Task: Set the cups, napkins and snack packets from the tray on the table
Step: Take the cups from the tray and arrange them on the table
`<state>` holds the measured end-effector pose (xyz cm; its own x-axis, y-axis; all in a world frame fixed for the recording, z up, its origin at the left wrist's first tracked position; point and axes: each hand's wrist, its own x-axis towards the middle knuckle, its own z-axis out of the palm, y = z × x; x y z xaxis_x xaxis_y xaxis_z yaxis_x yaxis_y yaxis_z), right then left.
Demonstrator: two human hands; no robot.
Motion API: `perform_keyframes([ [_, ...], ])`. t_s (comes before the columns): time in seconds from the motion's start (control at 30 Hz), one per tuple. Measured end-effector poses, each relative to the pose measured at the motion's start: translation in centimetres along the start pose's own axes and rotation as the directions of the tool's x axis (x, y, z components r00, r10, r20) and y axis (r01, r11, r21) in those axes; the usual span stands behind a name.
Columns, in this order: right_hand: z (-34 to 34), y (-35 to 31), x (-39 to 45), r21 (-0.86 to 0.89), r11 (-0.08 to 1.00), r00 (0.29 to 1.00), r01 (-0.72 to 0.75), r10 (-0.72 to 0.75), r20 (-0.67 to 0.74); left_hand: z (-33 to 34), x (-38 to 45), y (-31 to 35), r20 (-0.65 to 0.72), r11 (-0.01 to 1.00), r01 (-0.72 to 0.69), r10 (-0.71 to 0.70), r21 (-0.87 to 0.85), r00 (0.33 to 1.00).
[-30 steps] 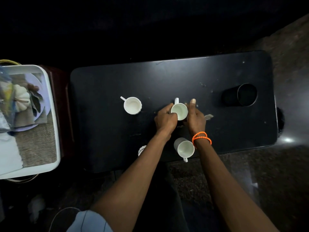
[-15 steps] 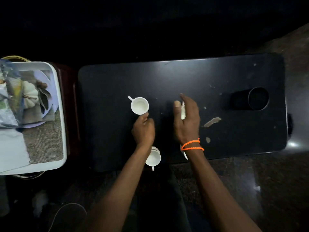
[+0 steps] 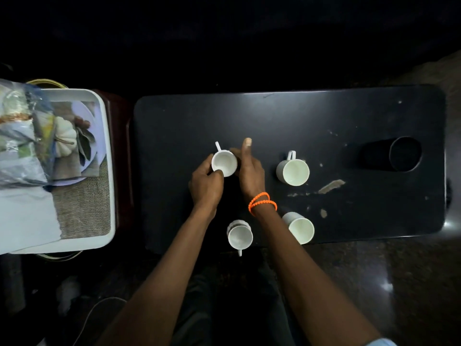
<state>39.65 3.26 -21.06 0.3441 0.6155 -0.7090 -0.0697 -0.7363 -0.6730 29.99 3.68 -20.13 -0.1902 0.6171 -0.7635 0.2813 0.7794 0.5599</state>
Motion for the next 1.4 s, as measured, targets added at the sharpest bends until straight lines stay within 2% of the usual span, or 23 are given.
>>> perform_keyframes([
  [0.2, -0.7, 2.3, -2.2, 0.127, 0.988, 0.991, -0.086, 0.098, -0.087, -0.8, -1.2, -0.7, 0.041, 0.996, -0.022, 0.019, 0.091, 0.999],
  [0.63, -0.3, 2.7, -2.7, 0.170, 0.984, 0.990, -0.060, 0.081, -0.119, -0.5, -1.1, -0.8, 0.066, 0.985, -0.049, 0.039, 0.163, 0.997],
  [0.83, -1.2, 2.9, -3.2, 0.217, 0.976, 0.995, -0.033, 0.053, -0.087, -0.3, -0.8, -1.6, 0.024, 0.986, -0.037, 0.033, 0.160, 0.999],
  [0.93, -2.5, 3.6, -4.1, 0.257, 0.964, 0.975, 0.065, -0.006, -0.224, -0.3, -1.1, -2.8, -0.015, 0.993, 0.007, -0.006, 0.120, 1.000],
  [1.0, -3.9, 4.4, -4.7, 0.211, 0.971, 0.939, 0.114, -0.036, -0.343, -0.4, -1.7, -4.0, -0.004, 0.989, 0.022, -0.022, 0.145, 1.000],
  [1.1, -5.1, 5.9, -5.4, 0.130, 0.991, 0.938, 0.022, 0.025, -0.347, -0.4, -3.0, -6.1, 0.044, 0.979, 0.052, -0.062, 0.196, 0.997],
  [1.23, -5.1, 8.3, -6.4, -0.075, 0.978, 0.966, -0.192, 0.175, -0.192, -0.1, -4.6, -8.3, 0.044, 0.954, 0.072, -0.088, 0.291, 0.995],
  [1.4, -3.6, 10.3, -7.4, -0.080, 0.953, 0.943, -0.292, 0.273, -0.192, 0.1, -6.1, -9.3, 0.061, 0.941, 0.099, -0.126, 0.325, 0.990],
])
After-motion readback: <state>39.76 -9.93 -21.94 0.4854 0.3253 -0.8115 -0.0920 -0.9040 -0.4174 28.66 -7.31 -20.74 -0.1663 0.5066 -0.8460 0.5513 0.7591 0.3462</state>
